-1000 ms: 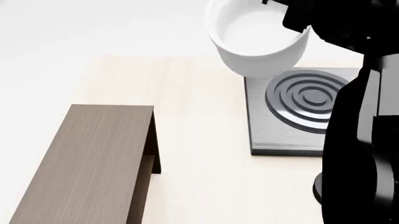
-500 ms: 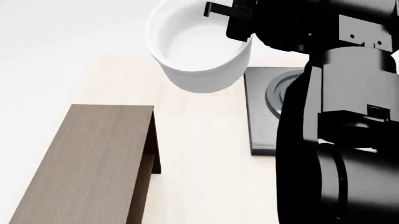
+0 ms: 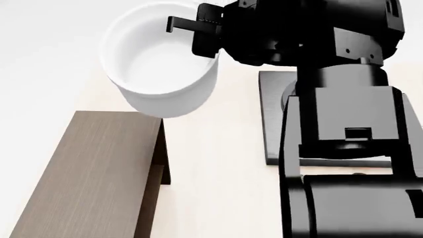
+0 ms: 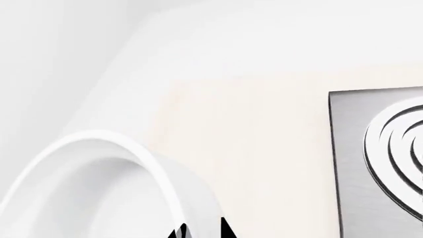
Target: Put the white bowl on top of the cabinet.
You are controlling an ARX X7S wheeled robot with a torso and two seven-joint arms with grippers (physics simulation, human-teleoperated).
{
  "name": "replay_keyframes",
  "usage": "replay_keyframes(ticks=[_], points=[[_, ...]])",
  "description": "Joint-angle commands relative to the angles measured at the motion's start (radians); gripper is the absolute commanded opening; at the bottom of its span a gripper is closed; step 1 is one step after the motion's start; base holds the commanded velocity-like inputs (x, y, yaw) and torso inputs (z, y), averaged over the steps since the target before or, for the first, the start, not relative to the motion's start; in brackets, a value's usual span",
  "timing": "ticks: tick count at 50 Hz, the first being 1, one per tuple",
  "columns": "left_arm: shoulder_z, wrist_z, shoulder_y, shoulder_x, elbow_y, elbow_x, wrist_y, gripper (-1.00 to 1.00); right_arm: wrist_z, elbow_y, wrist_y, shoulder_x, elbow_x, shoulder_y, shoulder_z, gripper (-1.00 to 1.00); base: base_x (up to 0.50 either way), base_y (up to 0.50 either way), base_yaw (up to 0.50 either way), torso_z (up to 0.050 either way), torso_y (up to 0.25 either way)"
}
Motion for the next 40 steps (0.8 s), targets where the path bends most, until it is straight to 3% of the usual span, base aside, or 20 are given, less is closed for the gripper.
replay_keyframes(ticks=[1,27,40], points=[[0.002,-0.001,0.001,-0.002,0.001,-0.003,0.000,1.00,0.116,-0.221,0.127,-0.003,0.251,-0.077,-0.031,-1.00,0.00,0.00,0.00,0.000,0.000],[0.010,-0.004,0.001,-0.006,-0.003,-0.004,0.005,1.00,0.441,-0.540,0.271,0.000,0.702,-0.236,-0.079,-1.00,0.00,0.00,0.00,0.000,0.001],[0.010,-0.007,0.001,-0.009,-0.003,-0.008,0.002,1.00,0.474,-0.570,0.245,0.003,0.799,-0.267,-0.150,-1.00,0.00,0.00,0.00,0.001,0.001]])
